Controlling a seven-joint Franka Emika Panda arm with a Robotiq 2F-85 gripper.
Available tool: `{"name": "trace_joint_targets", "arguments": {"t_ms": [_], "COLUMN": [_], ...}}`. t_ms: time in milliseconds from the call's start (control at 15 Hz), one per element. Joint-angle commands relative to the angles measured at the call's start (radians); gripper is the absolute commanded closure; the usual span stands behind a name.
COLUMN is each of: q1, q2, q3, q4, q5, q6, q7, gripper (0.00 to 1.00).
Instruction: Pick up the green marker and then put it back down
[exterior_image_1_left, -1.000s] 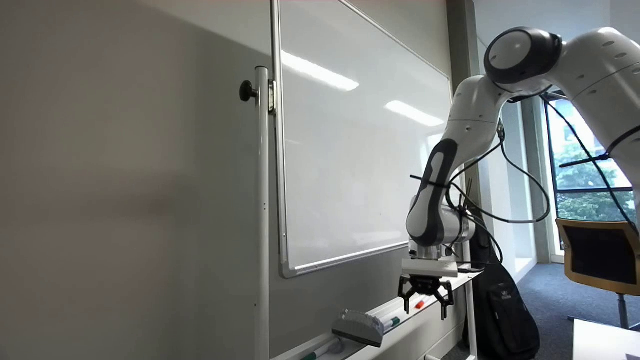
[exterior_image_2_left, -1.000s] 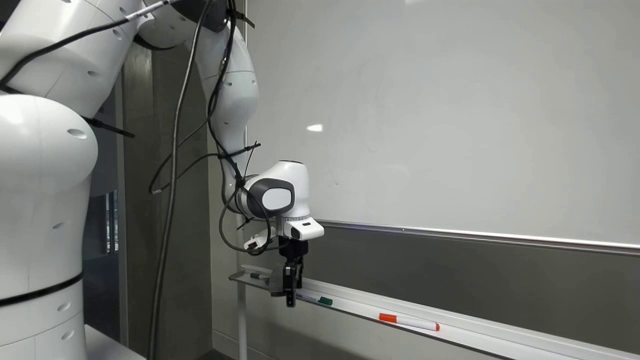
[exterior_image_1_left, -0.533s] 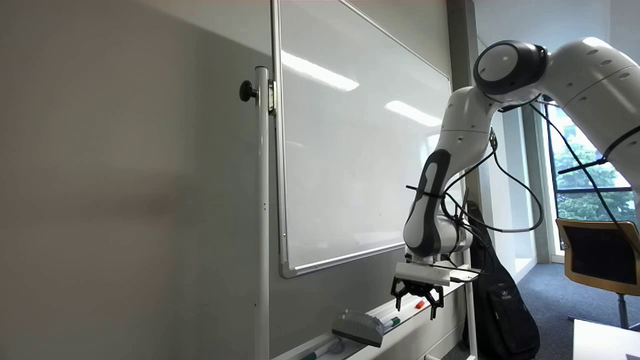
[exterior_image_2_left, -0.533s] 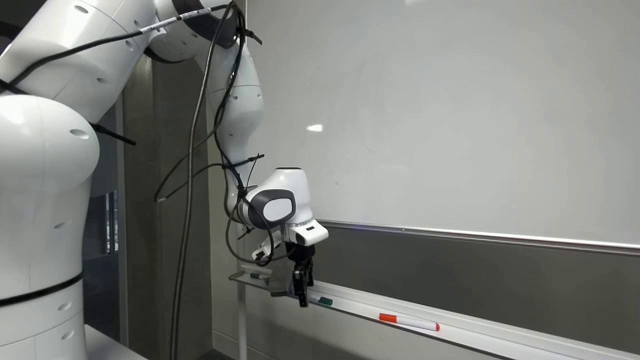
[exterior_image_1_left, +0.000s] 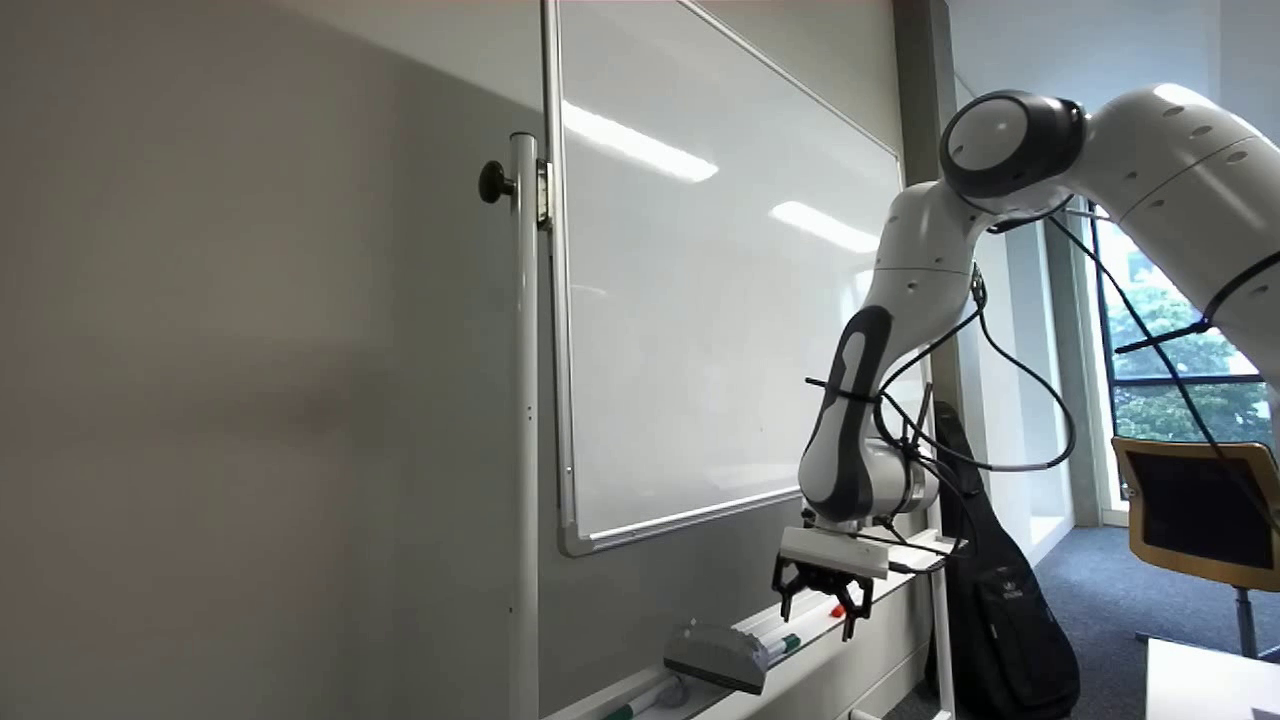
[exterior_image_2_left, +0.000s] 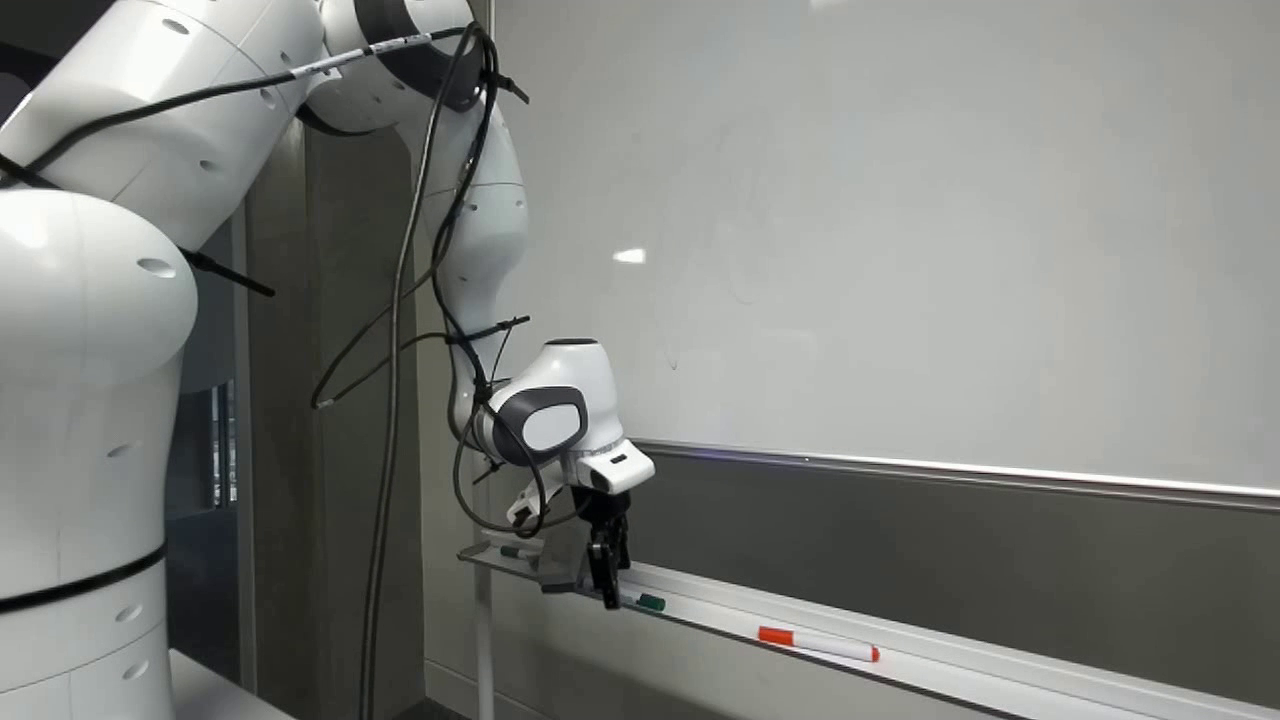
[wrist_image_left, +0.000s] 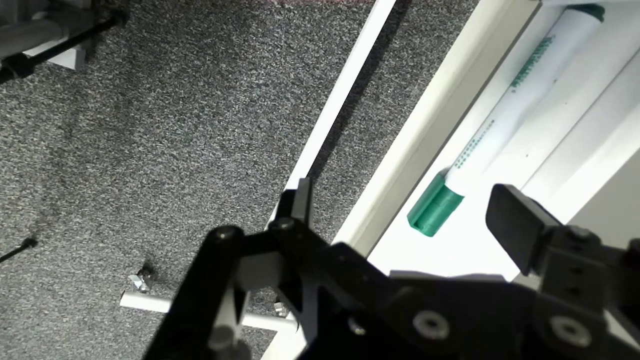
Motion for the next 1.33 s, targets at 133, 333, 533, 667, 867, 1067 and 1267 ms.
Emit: {"name": "trace_joint_targets", "arguments": {"t_ms": [133,333,533,667,867,1067,1267], "q1": [-0.038,-0.053,-0.081,-0.093,-0.107,-0.112,-0.126], "q2": [0.013,0.011,0.005,0.002,0.004,0.003,-0.002], "q3": [0.049,0.064,0.084,0.094,0.104,0.106,0.115], "q4": [0.016,0.023,0.032,0.039,0.048,0.054,0.067], "q5": [0.047,0.055,0.062,0.07,0.082,0.093,0.103], "q6": [0.024,0.009,-0.022,-0.04,-0.052,-0.061,-0.105], "q7": [-0.055,-0.062,-0.069,-0.07,-0.078,-0.084,-0.096], "gripper": [0.57,0.45,0.26,0.11,0.0,0.0,0.0]}}
